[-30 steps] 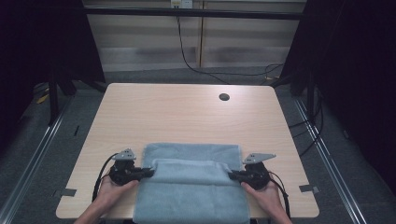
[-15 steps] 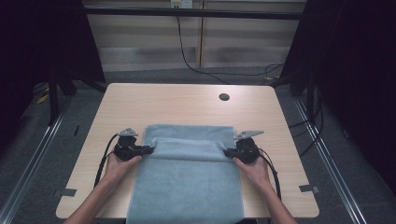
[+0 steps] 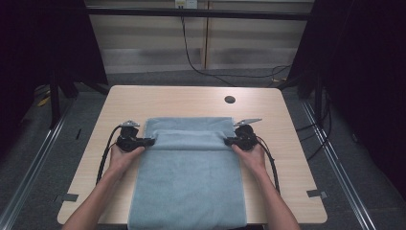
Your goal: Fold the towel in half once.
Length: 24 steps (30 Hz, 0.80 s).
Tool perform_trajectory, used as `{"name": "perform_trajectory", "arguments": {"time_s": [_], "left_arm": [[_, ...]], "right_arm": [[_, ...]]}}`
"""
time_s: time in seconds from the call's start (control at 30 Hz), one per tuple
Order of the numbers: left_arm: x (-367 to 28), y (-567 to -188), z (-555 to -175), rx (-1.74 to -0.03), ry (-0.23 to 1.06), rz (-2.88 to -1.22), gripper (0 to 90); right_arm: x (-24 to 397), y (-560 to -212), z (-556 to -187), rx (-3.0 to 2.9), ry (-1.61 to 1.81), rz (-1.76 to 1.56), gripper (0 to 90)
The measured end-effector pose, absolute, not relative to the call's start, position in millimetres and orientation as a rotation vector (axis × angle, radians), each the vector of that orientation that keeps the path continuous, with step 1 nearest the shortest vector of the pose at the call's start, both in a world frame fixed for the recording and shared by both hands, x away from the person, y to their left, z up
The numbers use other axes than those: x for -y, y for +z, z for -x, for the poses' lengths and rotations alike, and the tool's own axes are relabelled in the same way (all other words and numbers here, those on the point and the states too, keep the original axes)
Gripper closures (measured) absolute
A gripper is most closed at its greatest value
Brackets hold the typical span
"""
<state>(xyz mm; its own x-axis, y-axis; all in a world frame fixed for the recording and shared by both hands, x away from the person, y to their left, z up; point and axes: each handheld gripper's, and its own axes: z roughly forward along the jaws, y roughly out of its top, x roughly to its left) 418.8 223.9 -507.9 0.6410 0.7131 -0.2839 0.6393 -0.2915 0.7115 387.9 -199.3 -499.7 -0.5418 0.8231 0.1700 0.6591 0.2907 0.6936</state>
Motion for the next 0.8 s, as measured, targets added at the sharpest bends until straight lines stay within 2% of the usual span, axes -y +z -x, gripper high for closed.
{"name": "perform_trajectory", "arguments": {"time_s": [0.57, 0.8], "left_arm": [[-222, -515, -448, -1.109, 0.141, -1.924, 85.6], [-218, -513, -451, -1.128, 0.142, -1.927, 85.5]], "right_arm": [[189, -501, -425, -2.215, 1.035, -1.447, 86.9], [195, -504, -427, -2.167, 1.095, -1.506, 86.9]]}}
